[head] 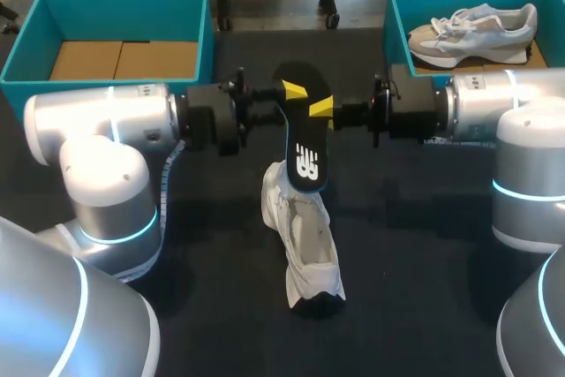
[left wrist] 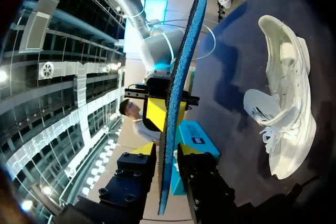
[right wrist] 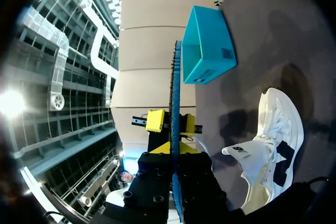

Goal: Take the shoe out of the shoebox, open the shoe tongue, remove and reinsert the insole, then place the shoe into the shoebox

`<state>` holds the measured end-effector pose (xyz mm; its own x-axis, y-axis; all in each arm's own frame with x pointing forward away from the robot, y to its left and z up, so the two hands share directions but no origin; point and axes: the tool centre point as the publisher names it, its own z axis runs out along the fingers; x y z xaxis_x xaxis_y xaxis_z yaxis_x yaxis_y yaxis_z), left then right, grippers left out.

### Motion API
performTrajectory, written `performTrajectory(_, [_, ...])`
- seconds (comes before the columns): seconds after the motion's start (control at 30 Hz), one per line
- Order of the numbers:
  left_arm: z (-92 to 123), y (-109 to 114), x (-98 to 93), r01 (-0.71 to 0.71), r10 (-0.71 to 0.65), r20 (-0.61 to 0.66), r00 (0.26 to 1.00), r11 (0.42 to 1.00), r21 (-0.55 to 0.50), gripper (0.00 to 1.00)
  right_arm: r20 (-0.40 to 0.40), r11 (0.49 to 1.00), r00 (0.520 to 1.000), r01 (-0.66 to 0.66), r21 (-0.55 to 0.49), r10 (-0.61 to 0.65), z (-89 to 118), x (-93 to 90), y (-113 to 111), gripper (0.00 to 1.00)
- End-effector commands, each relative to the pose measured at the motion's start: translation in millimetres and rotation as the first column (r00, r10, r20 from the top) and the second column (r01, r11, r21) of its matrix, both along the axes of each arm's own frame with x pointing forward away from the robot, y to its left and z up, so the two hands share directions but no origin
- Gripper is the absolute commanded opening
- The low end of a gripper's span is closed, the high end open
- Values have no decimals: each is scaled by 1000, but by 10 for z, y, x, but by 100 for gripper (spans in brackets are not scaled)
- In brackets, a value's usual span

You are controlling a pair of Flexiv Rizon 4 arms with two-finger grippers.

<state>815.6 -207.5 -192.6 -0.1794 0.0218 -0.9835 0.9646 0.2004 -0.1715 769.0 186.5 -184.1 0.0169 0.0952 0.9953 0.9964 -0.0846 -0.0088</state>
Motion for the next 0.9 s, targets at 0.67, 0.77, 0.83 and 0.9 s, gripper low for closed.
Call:
performTrajectory(0.67, [6,312,-112,15,-14,-24,1000,999,48,0,71,993,996,-53,-104,60,-101,-91,-523,100])
performTrajectory(0.77, [22,435,-190,22,-20,-44,999,998,54,0,122,975,981,-129,-178,152,-147,-121,-669,100])
performTrajectory(0.83, [29,494,-245,31,-27,-58,998,998,61,0,93,966,979,-161,-203,182,-197,-118,-716,100])
performTrajectory(0.9, [35,549,-322,44,-39,-77,996,997,67,0,93,966,979,-161,-203,182,-197,-118,-716,100])
